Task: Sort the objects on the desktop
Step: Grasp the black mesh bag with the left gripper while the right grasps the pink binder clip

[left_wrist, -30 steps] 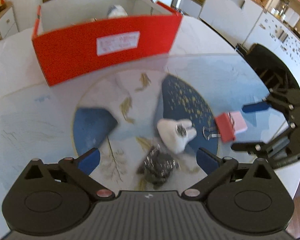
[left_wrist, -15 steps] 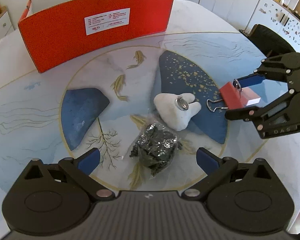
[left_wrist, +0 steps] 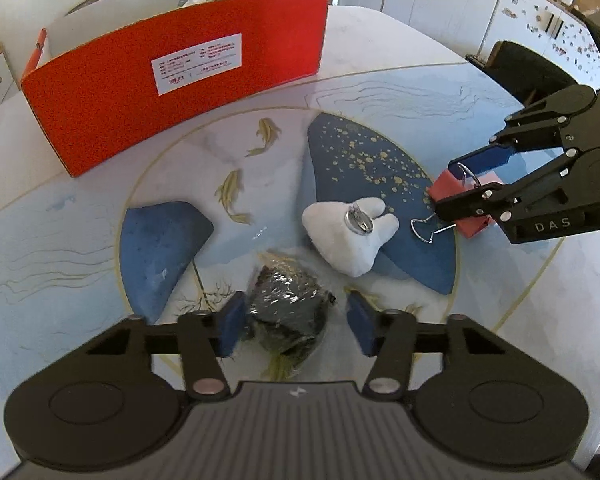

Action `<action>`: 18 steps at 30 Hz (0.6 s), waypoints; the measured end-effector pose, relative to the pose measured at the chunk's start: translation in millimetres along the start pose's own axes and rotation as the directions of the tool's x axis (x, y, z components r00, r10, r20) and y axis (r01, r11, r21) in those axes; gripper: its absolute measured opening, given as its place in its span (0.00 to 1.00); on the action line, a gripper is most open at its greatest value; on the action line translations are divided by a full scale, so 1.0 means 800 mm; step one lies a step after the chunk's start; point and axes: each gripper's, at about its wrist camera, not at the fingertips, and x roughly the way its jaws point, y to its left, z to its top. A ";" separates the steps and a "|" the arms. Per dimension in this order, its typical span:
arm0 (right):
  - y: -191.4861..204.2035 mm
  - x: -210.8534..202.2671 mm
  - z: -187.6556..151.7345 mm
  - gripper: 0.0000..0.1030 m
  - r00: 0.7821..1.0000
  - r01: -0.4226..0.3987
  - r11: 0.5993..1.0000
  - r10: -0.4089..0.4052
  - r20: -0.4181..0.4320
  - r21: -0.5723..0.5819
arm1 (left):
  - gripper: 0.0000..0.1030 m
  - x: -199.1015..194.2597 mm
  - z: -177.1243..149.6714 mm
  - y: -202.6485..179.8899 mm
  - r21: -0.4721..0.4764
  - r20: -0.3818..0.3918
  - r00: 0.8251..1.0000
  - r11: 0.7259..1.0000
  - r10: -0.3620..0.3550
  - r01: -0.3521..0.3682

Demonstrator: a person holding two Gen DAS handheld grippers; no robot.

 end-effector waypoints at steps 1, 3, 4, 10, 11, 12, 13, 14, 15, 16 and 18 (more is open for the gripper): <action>0.001 0.000 0.001 0.28 1.000 0.002 1.000 -0.002 -0.001 0.000 | 0.42 0.000 0.000 0.002 -0.007 0.001 1.000 1.000 -0.005 0.005; 0.001 0.000 0.003 0.25 1.000 0.011 1.000 -0.011 -0.002 0.007 | 0.39 -0.001 0.001 0.006 -0.026 0.005 1.000 1.000 -0.011 0.011; 0.001 0.000 0.004 0.24 1.000 0.011 1.000 -0.011 -0.001 0.011 | 0.38 -0.001 0.001 0.008 -0.031 0.007 1.000 0.999 -0.008 0.008; -0.005 -0.011 0.011 0.10 0.999 0.025 0.998 -0.027 0.031 0.051 | 0.33 -0.013 0.007 0.015 -0.058 0.046 0.999 0.998 -0.008 0.011; -0.006 -0.013 0.012 0.08 0.999 0.025 0.998 -0.027 0.035 0.057 | 0.33 -0.016 0.009 0.017 -0.064 0.051 0.999 0.998 -0.012 0.015; -0.006 -0.015 0.013 0.07 0.999 0.027 0.998 -0.030 0.039 0.063 | 0.33 -0.018 0.010 0.018 -0.070 0.057 0.998 0.997 -0.014 0.018; -0.006 -0.017 0.014 0.05 0.999 0.032 0.997 -0.035 0.042 0.068 | 0.33 -0.021 0.012 0.019 -0.075 0.061 0.998 0.997 -0.014 0.019; -0.007 -0.018 0.015 0.03 0.998 0.033 0.997 -0.036 0.045 0.072 | 0.33 -0.022 0.014 0.020 -0.082 0.062 0.998 0.996 -0.014 0.019; -0.007 -0.021 0.016 0.02 0.998 0.028 0.997 -0.032 0.050 0.078 | 0.33 -0.024 0.016 0.021 -0.089 0.063 0.998 0.996 -0.015 0.020; -0.008 -0.023 0.017 0.01 0.998 0.023 0.996 -0.028 0.055 0.086 | 0.33 -0.026 0.018 0.022 -0.094 0.065 0.998 0.995 -0.019 0.025; -0.009 -0.028 0.020 0.01 0.998 0.017 0.996 -0.022 0.063 0.086 | 0.33 -0.031 0.022 0.023 -0.097 0.071 0.997 0.995 -0.020 0.027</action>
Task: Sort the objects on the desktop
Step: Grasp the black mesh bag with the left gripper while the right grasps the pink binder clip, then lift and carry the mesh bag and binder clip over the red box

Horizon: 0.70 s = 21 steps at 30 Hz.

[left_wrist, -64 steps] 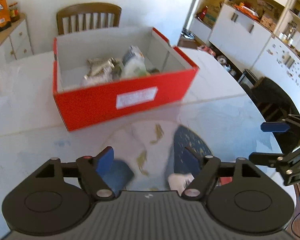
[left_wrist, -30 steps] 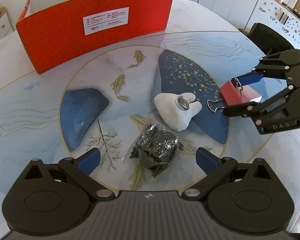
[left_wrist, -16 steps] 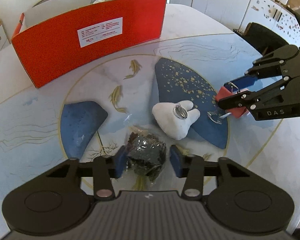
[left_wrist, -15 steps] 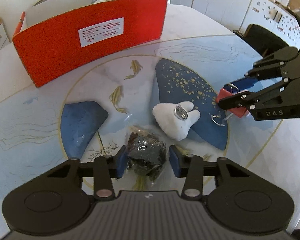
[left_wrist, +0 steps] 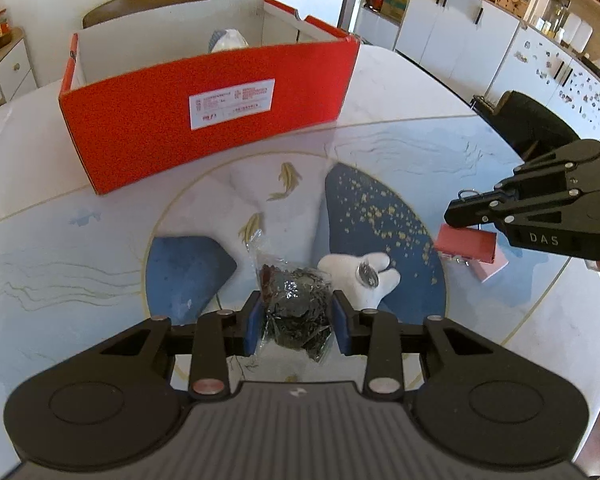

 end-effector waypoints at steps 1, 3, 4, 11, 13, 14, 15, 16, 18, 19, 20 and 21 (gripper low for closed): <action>0.001 -0.001 0.001 0.01 1.000 0.003 1.000 -0.003 0.003 -0.004 | 0.33 -0.002 0.002 0.000 0.000 0.002 1.000 1.000 0.000 0.000; 0.001 -0.004 0.005 0.01 1.000 0.002 1.000 -0.002 0.004 -0.006 | 0.33 -0.003 0.006 0.002 -0.005 0.002 1.000 1.000 -0.001 0.001; 0.001 -0.005 0.006 0.01 1.000 -0.001 1.000 0.001 0.006 0.000 | 0.33 -0.004 0.008 0.003 -0.010 0.000 1.000 1.000 -0.001 0.001; -0.003 -0.024 0.029 0.01 0.999 -0.020 1.000 0.019 0.047 0.022 | 0.33 -0.013 0.023 0.007 -0.017 -0.003 1.000 1.000 -0.002 0.002; -0.004 -0.031 0.041 0.01 0.998 -0.025 0.999 0.024 0.063 0.021 | 0.33 -0.017 0.031 0.009 -0.011 -0.003 1.000 1.000 0.000 0.000; -0.005 -0.035 0.049 0.01 0.997 -0.031 0.999 0.030 0.070 0.020 | 0.33 -0.019 0.036 0.010 -0.009 -0.001 1.000 1.000 0.000 0.000; -0.006 -0.038 0.056 0.01 0.996 -0.037 0.999 0.035 0.077 0.020 | 0.33 -0.021 0.041 0.011 -0.007 0.001 1.000 1.000 0.000 0.000; -0.007 -0.041 0.065 0.01 0.996 -0.041 0.999 0.039 0.086 0.024 | 0.33 -0.024 0.048 0.012 -0.004 0.003 1.000 1.000 0.001 -0.001; -0.011 -0.048 0.083 0.01 0.993 -0.051 0.998 0.047 0.106 0.030 | 0.33 -0.030 0.061 0.016 -0.004 0.010 1.000 1.000 0.005 -0.005; -0.012 -0.051 0.093 0.01 0.992 -0.051 0.998 0.047 0.119 0.033 | 0.33 -0.034 0.070 0.018 -0.007 0.013 1.000 1.000 0.006 -0.006; -0.014 -0.054 0.101 0.01 0.990 -0.053 0.998 0.048 0.130 0.036 | 0.33 -0.037 0.078 0.021 -0.010 0.017 1.000 1.000 0.007 -0.007; -0.016 -0.058 0.113 0.01 0.988 -0.060 0.997 0.054 0.145 0.040 | 0.33 -0.040 0.086 0.025 -0.011 0.021 1.000 1.000 0.010 -0.010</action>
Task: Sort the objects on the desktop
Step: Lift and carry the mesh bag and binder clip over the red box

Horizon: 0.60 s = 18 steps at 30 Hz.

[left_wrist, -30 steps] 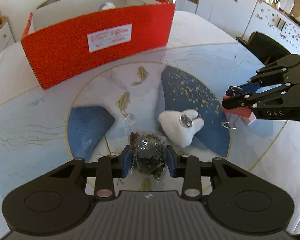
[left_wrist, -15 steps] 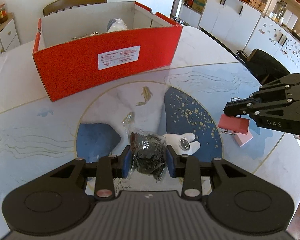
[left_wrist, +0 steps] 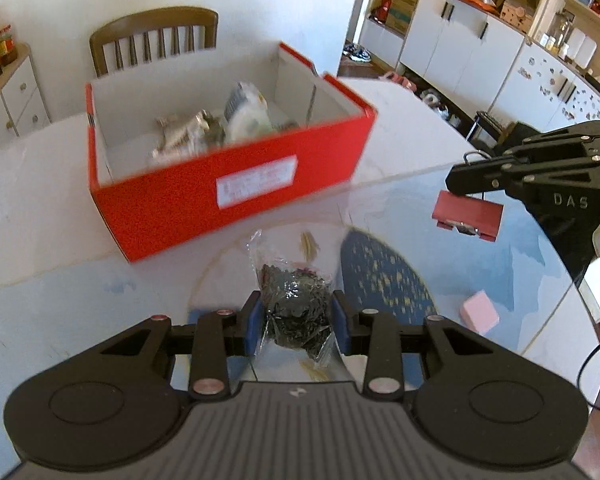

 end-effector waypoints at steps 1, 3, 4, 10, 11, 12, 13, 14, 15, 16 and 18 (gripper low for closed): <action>-0.002 -0.002 0.010 0.01 1.000 -0.002 1.000 0.002 0.015 0.002 | 0.33 -0.003 0.011 0.003 0.001 0.006 1.000 1.000 0.005 -0.005; -0.004 -0.003 0.034 0.01 0.999 0.002 1.000 -0.002 0.047 0.003 | 0.33 -0.009 0.030 0.009 0.009 0.020 1.000 1.000 0.016 -0.016; -0.006 -0.003 0.044 0.01 0.998 0.002 1.000 -0.002 0.061 0.004 | 0.33 -0.010 0.042 0.012 0.012 0.030 0.999 1.000 0.024 -0.025; -0.015 0.021 0.103 0.01 0.993 0.035 0.999 -0.036 0.116 0.015 | 0.33 -0.004 0.107 0.038 0.031 0.063 0.995 0.996 0.077 -0.079; -0.018 0.027 0.110 0.01 0.992 0.040 0.999 -0.042 0.119 0.024 | 0.33 0.000 0.117 0.043 0.029 0.059 0.995 0.996 0.082 -0.083; -0.020 0.035 0.117 0.01 0.992 0.046 0.998 -0.050 0.119 0.033 | 0.33 0.005 0.126 0.049 0.025 0.056 0.995 0.996 0.086 -0.088; -0.023 0.044 0.123 0.01 0.991 0.053 0.998 -0.058 0.119 0.040 | 0.33 0.011 0.136 0.055 0.022 0.054 0.994 0.995 0.094 -0.096; -0.026 0.051 0.127 0.01 0.991 0.058 0.997 -0.063 0.118 0.047 | 0.33 0.017 0.144 0.060 0.019 0.053 0.993 0.995 0.101 -0.103; -0.028 0.061 0.132 0.01 0.991 0.062 0.997 -0.068 0.113 0.054 | 0.33 0.022 0.152 0.065 0.017 0.049 0.993 0.994 0.105 -0.106; -0.031 0.071 0.135 0.01 0.991 0.068 0.996 -0.074 0.107 0.062 | 0.33 0.030 0.160 0.070 0.013 0.043 0.993 0.994 0.108 -0.109; -0.035 0.089 0.138 0.01 0.992 0.081 0.994 -0.088 0.094 0.073 | 0.33 0.043 0.171 0.081 -0.008 0.028 0.993 0.994 0.111 -0.111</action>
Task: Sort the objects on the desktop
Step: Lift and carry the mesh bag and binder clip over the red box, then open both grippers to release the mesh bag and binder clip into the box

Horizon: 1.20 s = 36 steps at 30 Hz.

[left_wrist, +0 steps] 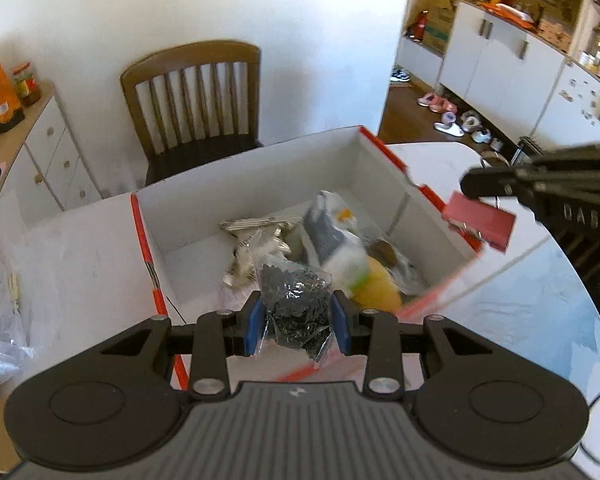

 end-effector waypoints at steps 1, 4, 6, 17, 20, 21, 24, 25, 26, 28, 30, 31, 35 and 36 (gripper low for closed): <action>0.000 0.008 -0.001 0.01 1.000 0.005 1.000 -0.005 -0.006 0.003 | 0.33 0.009 0.005 0.004 -0.003 -0.011 1.000 1.000 -0.006 0.006; 0.001 0.035 -0.006 0.01 0.999 0.028 1.000 -0.028 -0.030 0.000 | 0.33 0.036 0.013 0.010 0.012 -0.043 0.999 1.000 0.022 -0.021; 0.004 0.050 -0.010 0.01 0.999 0.034 0.999 -0.035 -0.042 -0.004 | 0.33 0.054 0.018 0.017 -0.003 -0.067 0.997 1.000 0.027 -0.027; 0.028 0.090 -0.038 0.01 0.992 0.067 0.994 -0.075 -0.099 -0.086 | 0.33 0.116 0.025 0.042 -0.045 -0.161 0.986 0.997 0.053 -0.061; 0.032 0.093 -0.046 0.01 0.991 0.077 0.990 -0.089 -0.104 -0.116 | 0.33 0.124 0.025 0.040 -0.053 -0.178 0.983 0.997 0.053 -0.064; 0.032 0.095 -0.049 0.01 0.990 0.075 0.990 -0.088 -0.110 -0.117 | 0.34 0.126 0.024 0.039 -0.053 -0.185 0.981 0.997 0.053 -0.064; 0.033 0.097 -0.052 0.01 0.989 0.083 0.989 -0.097 -0.109 -0.125 | 0.35 0.132 0.023 0.034 -0.045 -0.195 0.979 0.997 0.058 -0.068; 0.033 0.099 -0.050 0.01 0.989 0.084 0.988 -0.099 -0.110 -0.128 | 0.35 0.134 0.023 0.033 -0.044 -0.196 0.979 0.997 0.058 -0.068; 0.033 0.100 -0.050 0.01 0.989 0.081 0.988 -0.096 -0.113 -0.129 | 0.35 0.134 0.023 0.032 -0.046 -0.197 0.979 0.997 0.056 -0.066; 0.032 0.101 -0.048 0.02 0.988 0.070 0.989 -0.088 -0.130 -0.131 | 0.36 0.135 0.023 0.031 -0.051 -0.204 0.978 0.997 0.054 -0.065; 0.032 0.102 -0.049 0.03 0.986 0.062 0.989 -0.081 -0.143 -0.132 | 0.37 0.135 0.023 0.029 -0.052 -0.207 0.977 0.996 0.056 -0.068; 0.031 0.102 -0.049 0.03 0.986 0.058 0.989 -0.078 -0.150 -0.133 | 0.39 0.134 0.024 0.029 -0.053 -0.206 0.977 0.996 0.059 -0.071; 0.029 0.097 -0.051 0.19 0.985 0.062 0.990 -0.082 -0.154 -0.129 | 0.62 0.124 0.024 0.026 -0.062 -0.179 0.982 0.995 0.060 -0.072; 0.029 0.094 -0.051 0.22 0.986 0.058 0.990 -0.077 -0.148 -0.130 | 0.68 0.120 0.025 0.026 -0.066 -0.170 0.984 0.995 0.062 -0.074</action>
